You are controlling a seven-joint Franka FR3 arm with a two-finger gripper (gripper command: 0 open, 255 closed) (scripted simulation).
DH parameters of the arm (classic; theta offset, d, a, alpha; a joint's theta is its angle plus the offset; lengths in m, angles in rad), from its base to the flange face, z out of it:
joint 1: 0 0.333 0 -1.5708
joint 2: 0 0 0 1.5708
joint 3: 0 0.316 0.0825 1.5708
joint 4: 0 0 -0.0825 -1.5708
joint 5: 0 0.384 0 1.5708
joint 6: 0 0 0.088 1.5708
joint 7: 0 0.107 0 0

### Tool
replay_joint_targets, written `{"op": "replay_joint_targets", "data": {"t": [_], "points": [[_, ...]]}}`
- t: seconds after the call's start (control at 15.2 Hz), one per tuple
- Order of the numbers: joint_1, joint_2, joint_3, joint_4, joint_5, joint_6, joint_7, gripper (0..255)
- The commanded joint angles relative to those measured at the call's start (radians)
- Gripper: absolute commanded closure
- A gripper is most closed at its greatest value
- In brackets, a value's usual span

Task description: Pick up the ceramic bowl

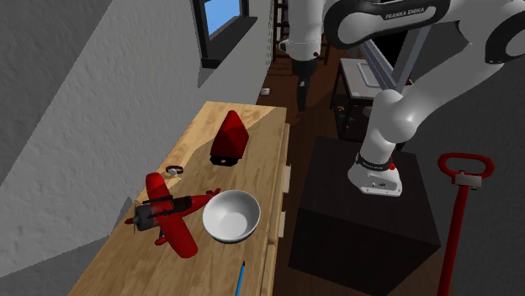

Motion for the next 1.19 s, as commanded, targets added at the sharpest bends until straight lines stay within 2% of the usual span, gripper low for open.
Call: {"op": "replay_joint_targets", "data": {"t": [0.0, 0.33, 0.59, 0.86, 1.12], "points": [[0.008, 0.044, 0.045, -0.002, 0.018, 0.047, 0.051, 0], [0.021, 0.176, 0.157, 0.04, 0.04, 0.133, 0.18, 0], [0.022, 0.303, 0.246, 0.097, 0.029, 0.196, 0.291, 0], [0.02, 0.452, 0.33, 0.176, -0.017, 0.248, 0.414, 0], [0.03, 0.623, 0.398, 0.276, -0.103, 0.281, 0.552, 0]]}}
